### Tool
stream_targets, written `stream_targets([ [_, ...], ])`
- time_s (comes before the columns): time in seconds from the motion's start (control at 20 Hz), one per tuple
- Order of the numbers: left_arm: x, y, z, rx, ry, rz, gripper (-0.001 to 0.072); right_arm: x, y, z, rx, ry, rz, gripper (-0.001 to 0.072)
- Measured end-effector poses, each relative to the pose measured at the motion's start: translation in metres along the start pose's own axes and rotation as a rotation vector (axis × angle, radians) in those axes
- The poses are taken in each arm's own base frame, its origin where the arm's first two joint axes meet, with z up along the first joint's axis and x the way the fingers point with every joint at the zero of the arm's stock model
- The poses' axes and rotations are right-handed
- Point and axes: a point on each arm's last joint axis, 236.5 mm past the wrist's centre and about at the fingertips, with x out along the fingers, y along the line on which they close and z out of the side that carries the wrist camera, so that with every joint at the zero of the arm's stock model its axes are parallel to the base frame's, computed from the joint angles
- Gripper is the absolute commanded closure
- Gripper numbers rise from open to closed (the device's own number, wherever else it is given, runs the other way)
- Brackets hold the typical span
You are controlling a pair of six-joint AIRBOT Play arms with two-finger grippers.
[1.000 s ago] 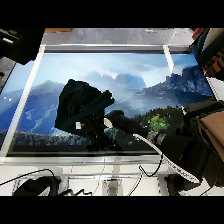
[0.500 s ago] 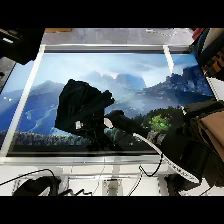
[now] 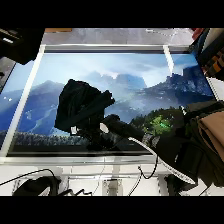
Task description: Fold the clothes and pants, and hang the long-sleeved shirts on hangers.
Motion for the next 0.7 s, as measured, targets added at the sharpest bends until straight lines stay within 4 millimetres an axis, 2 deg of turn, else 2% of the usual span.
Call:
stream_targets([
  [0.15,0.0,0.0,0.0,0.0,0.0,0.0,0.0048,0.001,0.003,0.001,-0.02,0.01,0.0,0.0686],
  [0.2,0.0,0.0,0.0,0.0,0.0,0.0,0.0172,-0.002,0.0,0.0,-0.014,0.014,-0.007,0.0686],
  [0.3,0.0,0.0,0.0,0.0,0.0,0.0,0.0578,-0.014,-0.013,-0.001,0.033,0.014,-0.043,0.0688],
  [0.35,0.0,0.0,0.0,0.0,0.001,0.0,0.0629,-0.024,-0.025,-0.003,0.08,0.01,-0.074,0.0688],
  [0.45,0.002,0.001,-0.002,0.002,0.007,0.002,0.0631,-0.052,-0.057,-0.008,0.202,-0.014,-0.158,0.0688],
  [0.5,0.004,0.001,-0.006,0.007,0.022,0.003,0.0677,-0.069,-0.074,-0.012,0.272,-0.031,-0.202,0.0688],
  [0.55,0.007,0.001,-0.013,0.013,0.048,0.002,0.0675,-0.089,-0.093,-0.018,0.356,-0.054,-0.249,0.0689],
  [0.65,0.014,0.001,-0.037,0.023,0.134,-0.007,0.0676,-0.128,-0.127,-0.04,0.528,-0.09,-0.335,0.0689],
  [0.7,0.019,-0.001,-0.056,0.026,0.2,-0.018,0.0676,-0.146,-0.14,-0.055,0.616,-0.101,-0.367,0.0689],
])
